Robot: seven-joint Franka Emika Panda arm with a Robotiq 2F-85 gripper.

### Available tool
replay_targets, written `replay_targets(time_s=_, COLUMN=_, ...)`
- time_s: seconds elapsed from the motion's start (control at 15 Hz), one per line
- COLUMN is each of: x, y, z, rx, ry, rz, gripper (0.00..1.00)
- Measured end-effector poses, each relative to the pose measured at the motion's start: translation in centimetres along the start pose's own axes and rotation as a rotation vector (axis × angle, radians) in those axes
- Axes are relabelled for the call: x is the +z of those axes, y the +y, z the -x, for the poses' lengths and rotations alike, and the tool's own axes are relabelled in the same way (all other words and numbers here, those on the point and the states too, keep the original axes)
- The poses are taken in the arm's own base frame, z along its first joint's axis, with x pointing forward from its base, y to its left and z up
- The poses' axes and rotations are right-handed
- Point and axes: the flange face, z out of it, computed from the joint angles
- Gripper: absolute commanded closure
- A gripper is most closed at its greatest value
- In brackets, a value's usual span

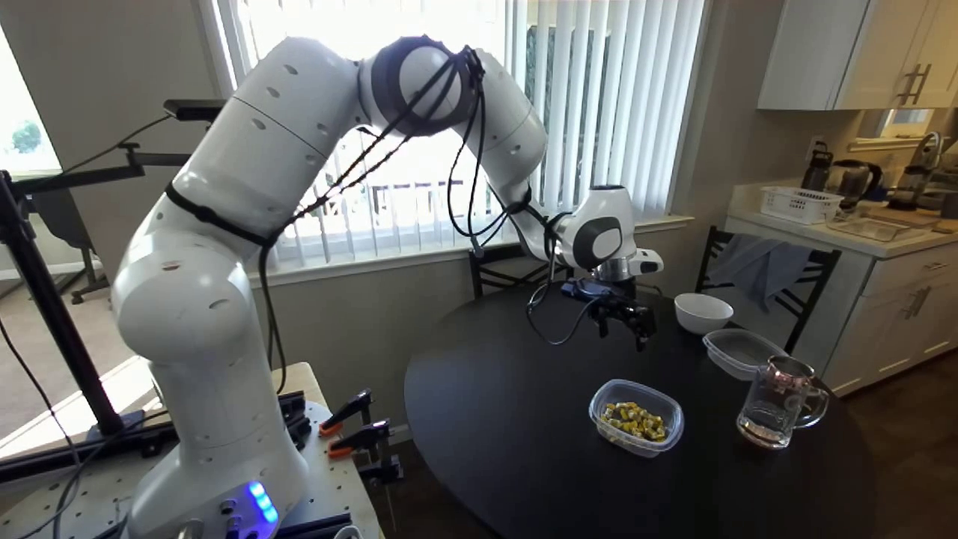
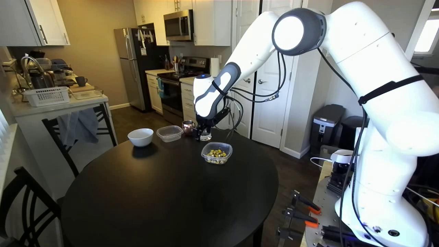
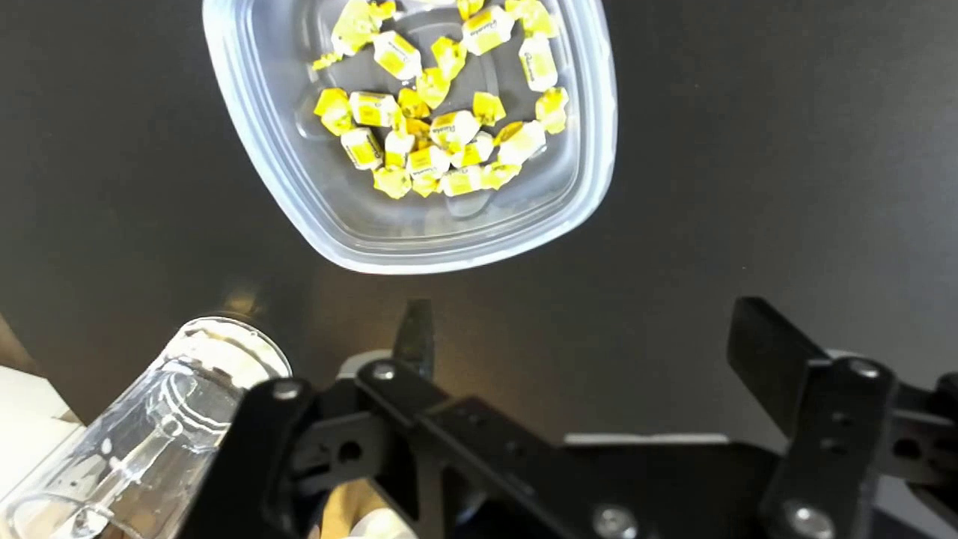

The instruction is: Pick up the clear lunch box with candy in it and pour all the candy on the table

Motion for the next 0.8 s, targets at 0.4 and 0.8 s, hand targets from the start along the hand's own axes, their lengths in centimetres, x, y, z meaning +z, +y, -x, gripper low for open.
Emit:
replay_targets(time_s=0.4, x=7.0, y=-2.3, z=-0.4, rx=-0.047, ry=-0.072, rz=0.013, gripper=0.00)
replay_targets(time_s=0.8, x=11.2, y=-1.7, z=-1.6, rx=-0.052, ry=-0.119, rz=0.056, gripper=0.00)
